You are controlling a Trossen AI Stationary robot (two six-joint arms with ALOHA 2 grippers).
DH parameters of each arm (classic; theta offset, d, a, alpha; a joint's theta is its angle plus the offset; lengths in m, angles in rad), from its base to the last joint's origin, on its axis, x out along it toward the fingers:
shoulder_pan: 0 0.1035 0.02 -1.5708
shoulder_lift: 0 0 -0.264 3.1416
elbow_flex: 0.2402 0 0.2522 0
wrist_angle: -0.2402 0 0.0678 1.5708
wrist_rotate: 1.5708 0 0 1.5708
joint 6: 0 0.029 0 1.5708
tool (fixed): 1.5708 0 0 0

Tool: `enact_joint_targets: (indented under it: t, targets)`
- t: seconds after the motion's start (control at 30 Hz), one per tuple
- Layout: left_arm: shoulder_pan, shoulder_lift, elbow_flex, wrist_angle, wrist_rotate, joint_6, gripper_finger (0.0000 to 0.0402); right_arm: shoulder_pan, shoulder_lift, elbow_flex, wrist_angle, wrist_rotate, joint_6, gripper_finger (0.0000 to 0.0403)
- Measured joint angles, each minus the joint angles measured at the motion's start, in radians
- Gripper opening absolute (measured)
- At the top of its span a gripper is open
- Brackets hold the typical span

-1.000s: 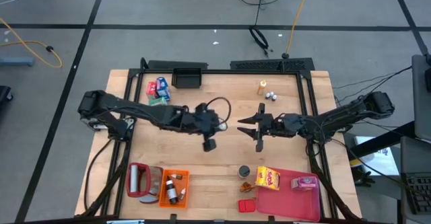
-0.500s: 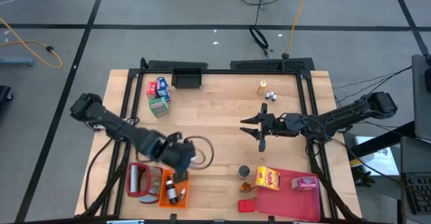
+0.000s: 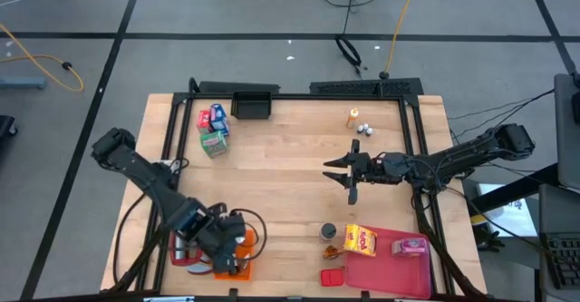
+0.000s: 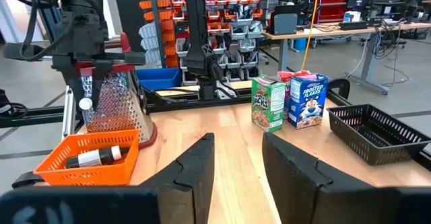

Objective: Pick & Place Kitchen Items
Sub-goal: Put the green coloring bottle into the orange bin, then put the green cereal box into the red bin

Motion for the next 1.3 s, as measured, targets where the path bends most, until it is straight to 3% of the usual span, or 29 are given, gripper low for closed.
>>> enact_joint_targets:
  t: [0.17,0.53,0.83,0.97,1.13,1.3]
  targets:
    - [-0.014,0.000,0.000,-0.009,0.006,-0.036,0.0042,0.000,0.000,0.000,0.000,0.000,0.000,0.0116]
    - [-0.013,0.000,0.000,-0.010,-0.010,-0.036,0.0115,0.000,0.000,0.000,-0.007,-0.001,-0.002,0.0116]
    - [-0.013,0.000,0.000,-0.010,-0.038,-0.023,0.0131,0.000,0.000,0.000,-0.011,-0.001,-0.003,0.0116]
    - [-0.011,0.000,0.000,-0.009,-0.094,0.018,0.0131,0.000,0.000,0.000,-0.031,0.015,-0.002,0.0116]
    - [-0.003,0.000,0.000,-0.009,-0.206,0.071,0.0131,-0.001,0.000,0.000,-0.053,0.108,0.000,0.0116]
    - [0.051,0.000,0.000,-0.010,-0.404,0.064,0.0131,-0.001,0.000,0.000,-0.052,0.107,0.000,0.0116]
